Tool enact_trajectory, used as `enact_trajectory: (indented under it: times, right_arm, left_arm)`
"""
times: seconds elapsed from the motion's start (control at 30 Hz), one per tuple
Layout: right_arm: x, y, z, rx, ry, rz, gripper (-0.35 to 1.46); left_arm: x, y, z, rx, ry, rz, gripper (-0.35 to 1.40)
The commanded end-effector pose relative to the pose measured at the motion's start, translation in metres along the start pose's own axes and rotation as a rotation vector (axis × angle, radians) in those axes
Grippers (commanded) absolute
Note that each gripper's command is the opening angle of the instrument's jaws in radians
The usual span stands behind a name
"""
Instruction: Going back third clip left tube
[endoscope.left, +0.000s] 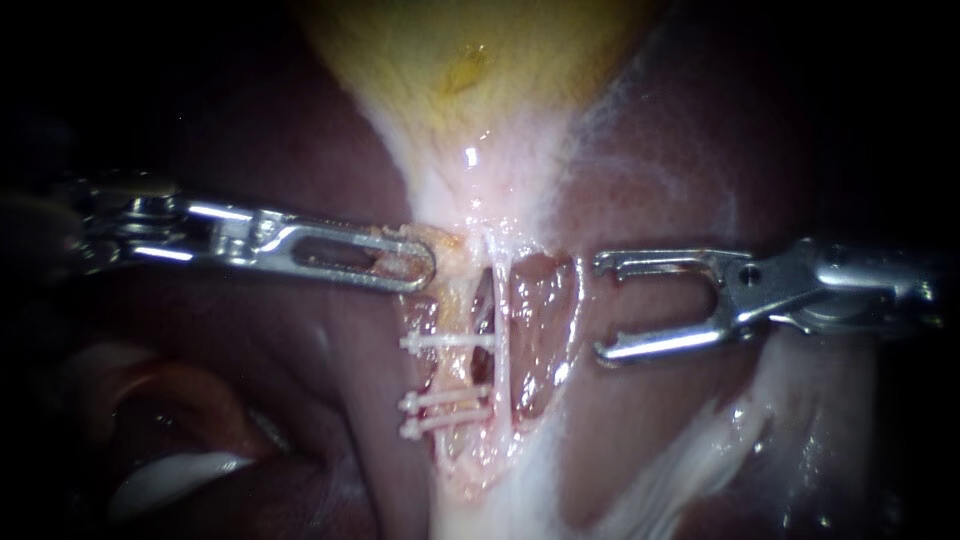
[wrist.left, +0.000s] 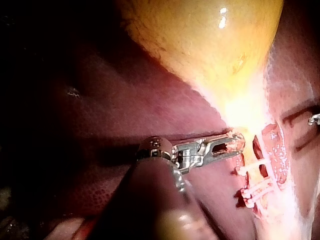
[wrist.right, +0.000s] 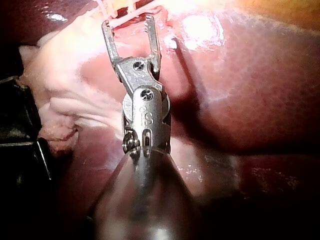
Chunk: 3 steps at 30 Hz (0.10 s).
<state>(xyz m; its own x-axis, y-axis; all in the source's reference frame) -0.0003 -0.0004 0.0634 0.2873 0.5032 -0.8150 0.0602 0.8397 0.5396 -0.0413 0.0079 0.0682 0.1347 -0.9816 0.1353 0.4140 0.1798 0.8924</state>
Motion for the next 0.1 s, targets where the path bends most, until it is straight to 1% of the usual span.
enact_trajectory:
  times: [0.03,0.1]
  right_arm:
    - [0.0,0.0,0.0,0.0,0.0,0.0,0.5]
    - [0.0,0.0,0.0,0.003,0.0,0.0,0.5]
  left_arm:
    - [0.0,0.0,0.0,0.002,0.0,-0.001,-0.35]
    - [0.0,0.0,0.0,0.002,0.0,-0.001,-0.35]
